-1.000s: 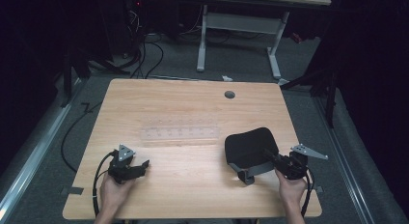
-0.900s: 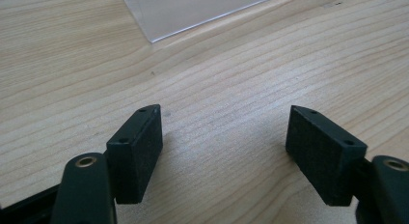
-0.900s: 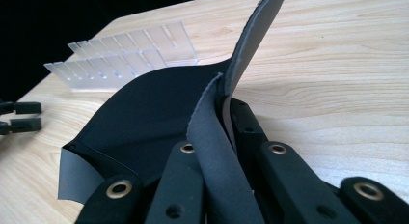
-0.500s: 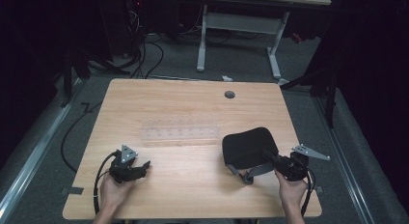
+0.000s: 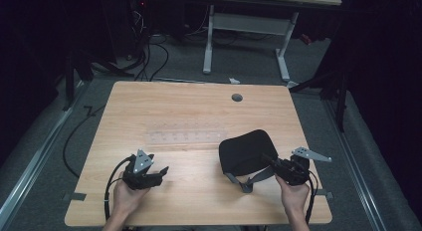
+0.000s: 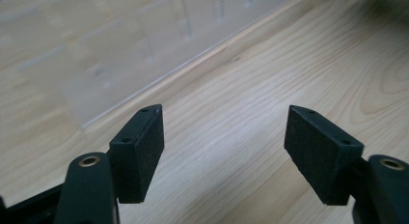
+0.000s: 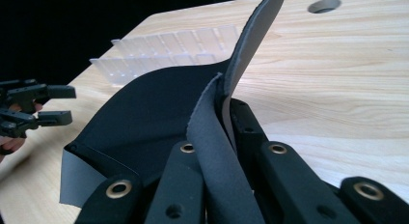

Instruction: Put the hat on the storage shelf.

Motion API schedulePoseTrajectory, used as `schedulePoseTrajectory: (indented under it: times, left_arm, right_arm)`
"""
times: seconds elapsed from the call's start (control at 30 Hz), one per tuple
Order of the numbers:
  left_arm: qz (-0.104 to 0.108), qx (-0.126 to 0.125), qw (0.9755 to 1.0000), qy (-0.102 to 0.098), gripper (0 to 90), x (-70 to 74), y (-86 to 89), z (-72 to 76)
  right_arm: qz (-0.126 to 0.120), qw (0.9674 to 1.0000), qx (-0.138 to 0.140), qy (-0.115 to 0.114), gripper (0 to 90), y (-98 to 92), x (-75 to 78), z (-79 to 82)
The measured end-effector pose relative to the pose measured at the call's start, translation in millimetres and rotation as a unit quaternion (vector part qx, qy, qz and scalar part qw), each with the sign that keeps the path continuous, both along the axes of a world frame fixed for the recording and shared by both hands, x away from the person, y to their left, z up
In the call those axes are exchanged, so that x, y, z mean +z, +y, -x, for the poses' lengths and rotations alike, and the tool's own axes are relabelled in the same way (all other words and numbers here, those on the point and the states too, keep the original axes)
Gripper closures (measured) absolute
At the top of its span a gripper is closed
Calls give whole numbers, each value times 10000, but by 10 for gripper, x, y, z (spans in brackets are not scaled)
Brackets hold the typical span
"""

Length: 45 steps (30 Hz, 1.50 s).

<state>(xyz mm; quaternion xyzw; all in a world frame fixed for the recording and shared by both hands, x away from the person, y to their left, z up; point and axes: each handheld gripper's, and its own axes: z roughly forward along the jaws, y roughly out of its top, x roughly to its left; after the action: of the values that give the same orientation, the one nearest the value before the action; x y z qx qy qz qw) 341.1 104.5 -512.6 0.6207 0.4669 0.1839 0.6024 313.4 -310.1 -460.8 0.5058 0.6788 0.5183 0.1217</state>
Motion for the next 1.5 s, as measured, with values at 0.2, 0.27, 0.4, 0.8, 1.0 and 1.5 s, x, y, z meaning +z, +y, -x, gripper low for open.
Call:
schedulePoseTrajectory:
  times: [0.2, 0.27, 0.4, 0.8, 1.0, 1.5]
  left_arm:
    - [39, -239, 9997, -99, 305, 73, -150, 46]
    - [30, -331, 9994, -79, 304, 90, -179, 58]
    - [48, -491, 9987, -126, 301, 125, -263, 83]
    - [-1, -907, 9954, -295, 298, 202, -525, 140]
    - [-78, -1099, 9930, -421, 284, 239, -631, 167]
    - [-219, -1235, 9902, -619, 279, 267, -720, 224]
  right_arm:
    - [-51, 9998, 191, -14, 851, 120, 38, -33]
    - [-44, 9997, 260, 7, 850, 169, 59, -48]
    - [-27, 9992, 395, 23, 850, 277, 88, -85]
    - [-37, 9978, 644, 122, 850, 535, 63, -166]
    - [-45, 9970, 746, 179, 849, 610, 54, -185]
    - [152, 9961, 777, 380, 848, 736, 13, -214]
